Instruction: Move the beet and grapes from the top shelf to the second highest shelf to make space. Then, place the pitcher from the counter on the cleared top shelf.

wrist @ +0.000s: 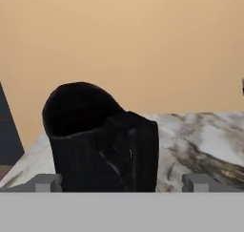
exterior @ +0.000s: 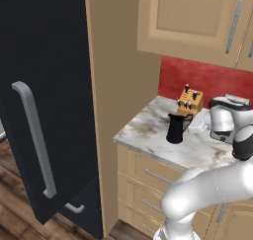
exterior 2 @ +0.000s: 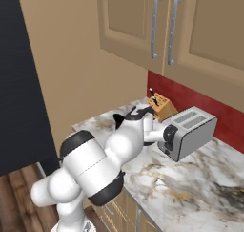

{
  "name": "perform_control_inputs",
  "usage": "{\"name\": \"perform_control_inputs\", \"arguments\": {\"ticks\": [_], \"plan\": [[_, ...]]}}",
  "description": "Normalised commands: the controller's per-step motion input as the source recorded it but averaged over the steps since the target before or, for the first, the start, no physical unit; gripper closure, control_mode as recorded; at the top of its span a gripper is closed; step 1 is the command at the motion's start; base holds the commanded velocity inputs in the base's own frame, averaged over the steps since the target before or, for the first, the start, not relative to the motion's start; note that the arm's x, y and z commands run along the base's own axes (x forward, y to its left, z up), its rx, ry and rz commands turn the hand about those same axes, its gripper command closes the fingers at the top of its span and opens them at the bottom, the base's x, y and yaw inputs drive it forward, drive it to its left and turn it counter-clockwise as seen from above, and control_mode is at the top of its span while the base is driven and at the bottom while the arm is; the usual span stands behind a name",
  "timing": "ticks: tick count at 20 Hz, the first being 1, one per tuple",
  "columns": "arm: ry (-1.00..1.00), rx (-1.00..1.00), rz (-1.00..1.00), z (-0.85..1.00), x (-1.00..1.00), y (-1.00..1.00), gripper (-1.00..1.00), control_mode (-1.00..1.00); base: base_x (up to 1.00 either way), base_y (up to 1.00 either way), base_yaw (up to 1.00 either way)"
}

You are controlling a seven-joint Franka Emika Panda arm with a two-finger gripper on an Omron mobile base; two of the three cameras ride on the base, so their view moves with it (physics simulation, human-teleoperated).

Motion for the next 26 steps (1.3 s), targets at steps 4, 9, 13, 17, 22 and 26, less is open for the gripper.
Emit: {"name": "perform_control_inputs", "arguments": {"ticks": [4, 9, 13, 17, 22, 26], "plan": [[0.0, 0.0, 0.05, 0.0, -0.02, 0.14, -1.0, -1.0, 0.0, 0.0, 0.0], [-0.01, 0.0, 0.03, 0.0, -0.34, 0.07, -1.0, -1.0, 0.0, 0.0, 0.0], [-0.04, 0.0, 0.02, 0.0, -0.37, 0.03, -1.0, -1.0, 0.0, 0.0, 0.0], [-0.02, 0.0, 0.0, 0.0, -0.19, 0.11, 1.0, -1.0, 0.0, 0.0, 0.0], [0.0, 0.0, 0.0, 0.0, -0.01, 0.19, 1.0, -1.0, 0.0, 0.0, 0.0], [0.0, 0.0, 0.0, 0.0, 0.0, 0.23, 1.0, -1.0, 0.0, 0.0, 0.0]]}}
